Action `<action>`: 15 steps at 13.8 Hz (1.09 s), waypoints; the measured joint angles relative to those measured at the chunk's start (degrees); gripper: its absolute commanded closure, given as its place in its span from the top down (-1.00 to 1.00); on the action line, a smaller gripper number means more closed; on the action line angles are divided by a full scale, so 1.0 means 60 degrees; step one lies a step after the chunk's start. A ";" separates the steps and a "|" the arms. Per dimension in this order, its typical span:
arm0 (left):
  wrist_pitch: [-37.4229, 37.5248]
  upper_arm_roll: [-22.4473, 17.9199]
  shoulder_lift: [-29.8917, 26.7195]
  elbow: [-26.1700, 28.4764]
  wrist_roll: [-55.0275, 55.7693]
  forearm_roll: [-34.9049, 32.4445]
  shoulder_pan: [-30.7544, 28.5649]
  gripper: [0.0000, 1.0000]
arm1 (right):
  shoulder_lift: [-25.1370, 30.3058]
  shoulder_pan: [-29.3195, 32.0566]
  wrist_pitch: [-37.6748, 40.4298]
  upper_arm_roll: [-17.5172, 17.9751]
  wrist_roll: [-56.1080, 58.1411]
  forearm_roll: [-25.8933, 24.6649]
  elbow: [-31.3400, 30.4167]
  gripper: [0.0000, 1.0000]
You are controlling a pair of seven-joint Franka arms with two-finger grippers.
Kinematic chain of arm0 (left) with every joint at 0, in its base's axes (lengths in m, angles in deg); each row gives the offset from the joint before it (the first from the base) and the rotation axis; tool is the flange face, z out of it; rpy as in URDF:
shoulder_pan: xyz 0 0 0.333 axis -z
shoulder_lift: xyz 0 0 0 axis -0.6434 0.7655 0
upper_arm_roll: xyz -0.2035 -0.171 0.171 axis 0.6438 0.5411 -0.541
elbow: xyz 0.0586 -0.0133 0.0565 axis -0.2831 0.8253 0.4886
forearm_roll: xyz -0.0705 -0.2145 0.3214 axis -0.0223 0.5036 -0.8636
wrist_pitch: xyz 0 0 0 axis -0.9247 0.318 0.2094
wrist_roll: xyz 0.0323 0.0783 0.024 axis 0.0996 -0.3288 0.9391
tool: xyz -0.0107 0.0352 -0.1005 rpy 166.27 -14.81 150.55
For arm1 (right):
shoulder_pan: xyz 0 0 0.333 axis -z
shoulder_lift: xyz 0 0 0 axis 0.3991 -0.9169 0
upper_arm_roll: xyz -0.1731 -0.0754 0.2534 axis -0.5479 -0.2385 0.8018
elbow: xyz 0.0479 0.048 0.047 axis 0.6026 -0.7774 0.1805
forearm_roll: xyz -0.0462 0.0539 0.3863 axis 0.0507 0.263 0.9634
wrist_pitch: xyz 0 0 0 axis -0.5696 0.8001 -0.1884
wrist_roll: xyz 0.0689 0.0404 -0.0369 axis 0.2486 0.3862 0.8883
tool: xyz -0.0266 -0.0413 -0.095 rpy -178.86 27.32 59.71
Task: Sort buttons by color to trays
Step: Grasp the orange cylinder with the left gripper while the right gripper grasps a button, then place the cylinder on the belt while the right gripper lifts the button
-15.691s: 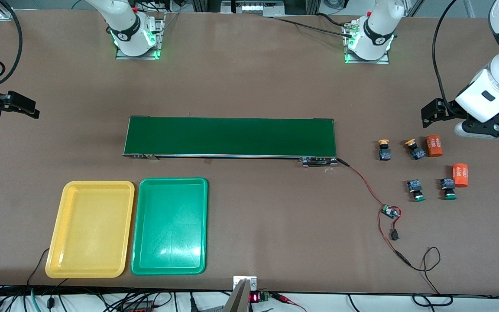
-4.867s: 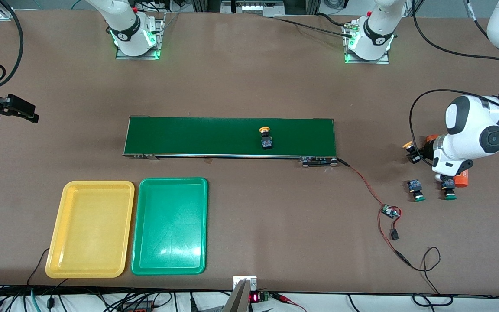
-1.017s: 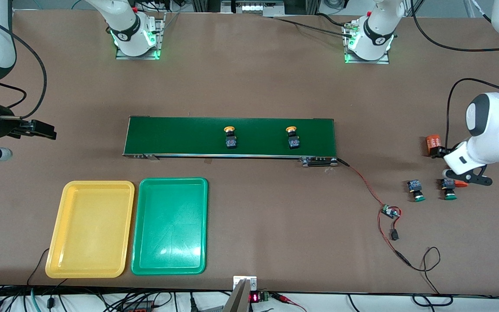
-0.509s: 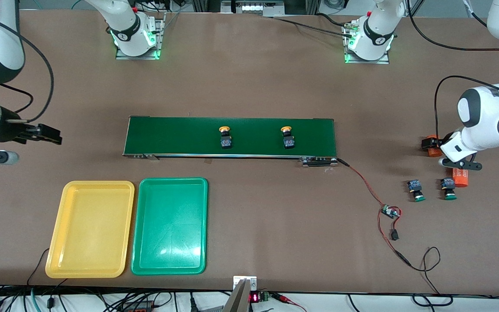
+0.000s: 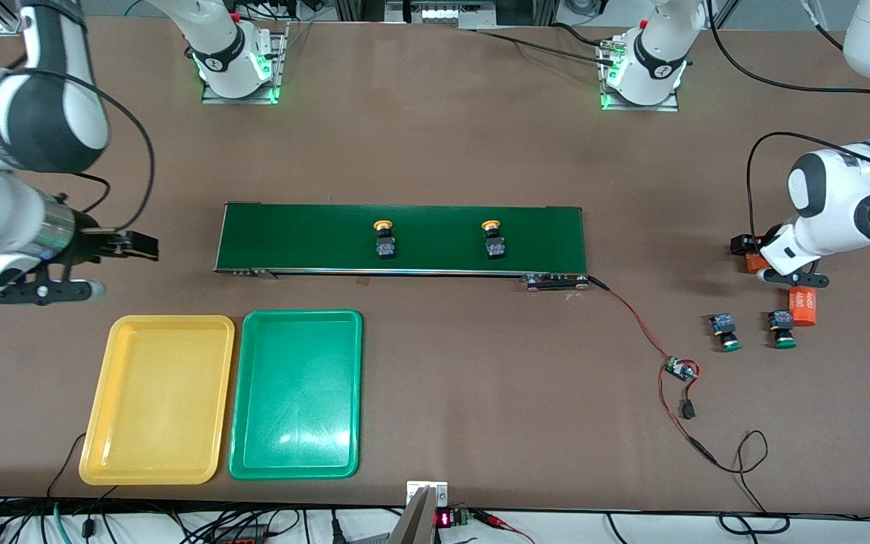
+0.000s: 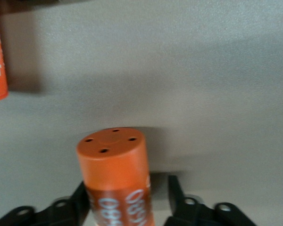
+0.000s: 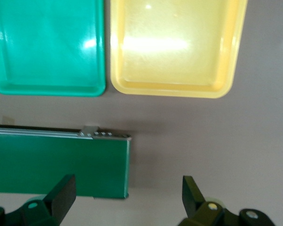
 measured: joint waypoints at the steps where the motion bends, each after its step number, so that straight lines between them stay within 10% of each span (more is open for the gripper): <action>1: 0.0001 0.0001 -0.0009 -0.0009 -0.0003 0.0000 0.0002 -0.51 | -0.0004 -0.0195 -0.0201 0.0006 -0.0098 0.0047 -0.0180 1.00; 7: 0.2050 0.1126 -0.0774 -0.0718 -0.0856 0.0006 0.0176 -0.59 | -0.0455 -0.1079 -0.0897 0.0048 -0.0290 0.1663 -0.0640 1.00; 15: 0.3031 0.3638 -0.1306 -0.1037 -0.3650 0.1449 0.0696 -0.62 | -0.0945 -0.2782 -0.2338 0.0082 -0.2396 0.1734 -0.1243 1.00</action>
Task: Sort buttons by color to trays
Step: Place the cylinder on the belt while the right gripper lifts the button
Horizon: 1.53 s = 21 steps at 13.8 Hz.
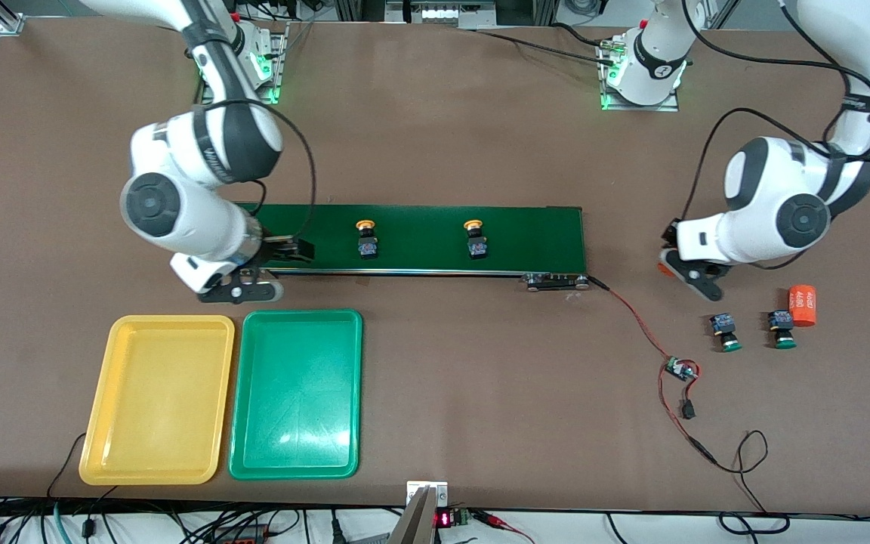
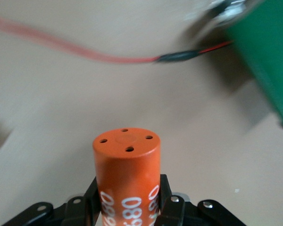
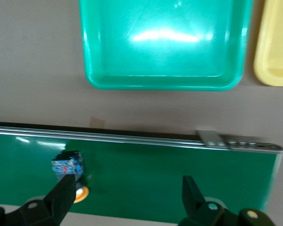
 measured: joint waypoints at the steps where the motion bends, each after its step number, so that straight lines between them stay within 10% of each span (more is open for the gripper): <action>1: 0.0000 0.0248 0.0001 0.0000 -0.0486 0.0121 0.0034 -0.63 | -0.0055 -0.0208 -0.0256 0.0001 -0.0221 0.0000 -0.0170 1.00; 12: -0.1547 0.2232 0.0499 0.0175 -0.1374 0.0294 0.1180 -0.73 | -0.0280 -0.1410 -0.0523 -0.0009 -0.1339 -0.0742 -0.1002 1.00; 14: -0.1891 0.2239 0.0708 0.0268 -0.1490 0.0294 0.1359 -0.20 | -0.0299 -0.1676 -0.0563 -0.0007 -0.1462 -0.0942 -0.1208 1.00; 15: -0.1931 0.2239 0.0757 0.0305 -0.1543 0.0294 0.1377 0.99 | -0.0301 -0.1747 -0.0615 -0.0008 -0.1502 -0.0961 -0.1264 1.00; 21: -0.1980 0.2214 0.0710 0.0323 -0.1755 0.0293 0.1345 1.00 | -0.0683 -0.2059 -0.1655 -0.0021 -0.1767 -0.0965 -0.1814 0.79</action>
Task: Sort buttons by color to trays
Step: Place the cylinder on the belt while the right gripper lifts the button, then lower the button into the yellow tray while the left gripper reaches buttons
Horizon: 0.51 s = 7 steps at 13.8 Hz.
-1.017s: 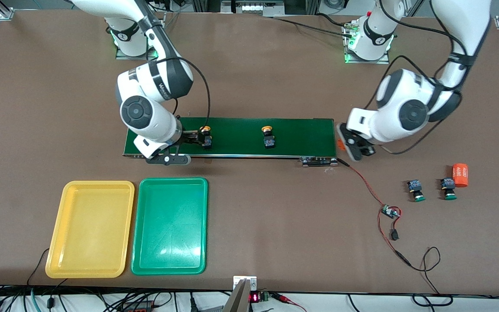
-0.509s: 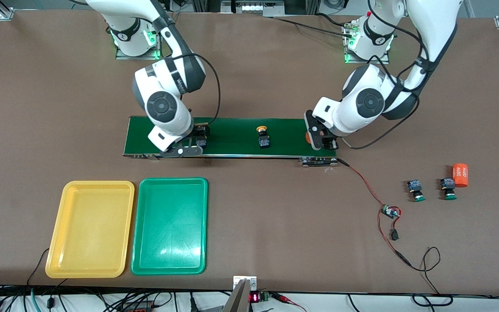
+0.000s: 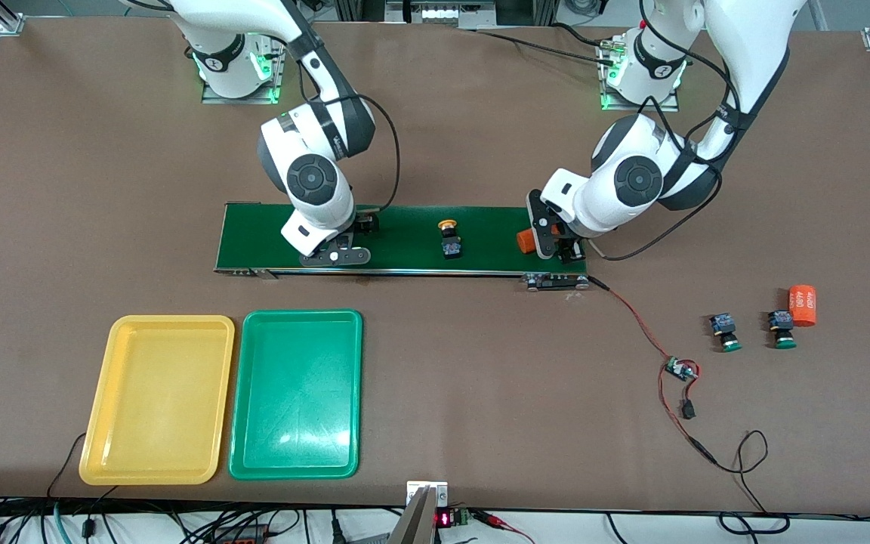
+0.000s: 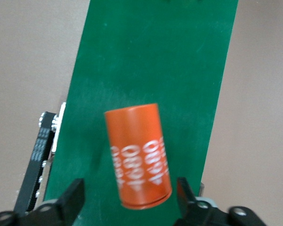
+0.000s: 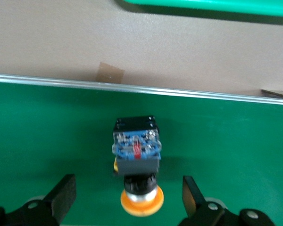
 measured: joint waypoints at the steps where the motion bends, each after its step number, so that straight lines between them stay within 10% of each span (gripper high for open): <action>1: 0.0017 -0.0033 -0.0092 -0.0015 0.0011 0.0000 -0.0036 1.00 | -0.0135 0.0004 -0.0113 -0.0040 -0.0010 -0.0001 -0.0048 0.61; 3: 0.0253 -0.0249 -0.0438 -0.0059 0.0348 0.0002 -0.0133 1.00 | -0.0295 0.0035 -0.0210 -0.0130 -0.0010 -0.0001 -0.0050 -0.32; 7: 0.0506 -0.1508 -0.1320 -0.0099 0.1943 0.0005 -0.0245 1.00 | -0.0119 0.0051 -0.0197 -0.0447 -0.0013 -0.0002 0.0052 -0.67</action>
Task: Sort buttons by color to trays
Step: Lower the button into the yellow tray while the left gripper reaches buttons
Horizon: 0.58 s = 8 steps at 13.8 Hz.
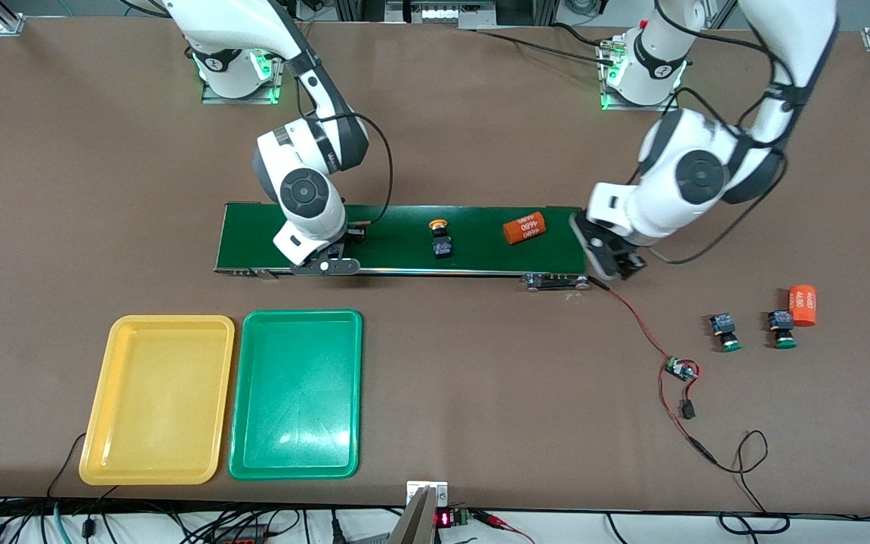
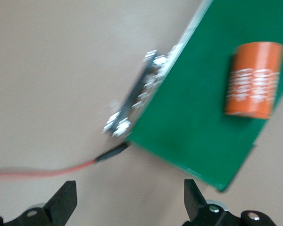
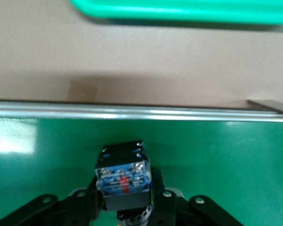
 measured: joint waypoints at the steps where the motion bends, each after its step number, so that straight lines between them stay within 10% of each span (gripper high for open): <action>1: 0.0033 -0.0307 -0.0172 -0.0004 0.0562 0.0001 -0.0008 1.00 | 0.0035 0.0020 0.0010 -0.0112 0.0000 0.0000 0.0067 -0.71; 8: 0.1799 -0.1919 -0.0816 -0.0889 0.4456 0.0010 0.0003 1.00 | -0.0098 0.0867 0.0019 -0.1378 0.0016 -0.0006 0.1430 -0.79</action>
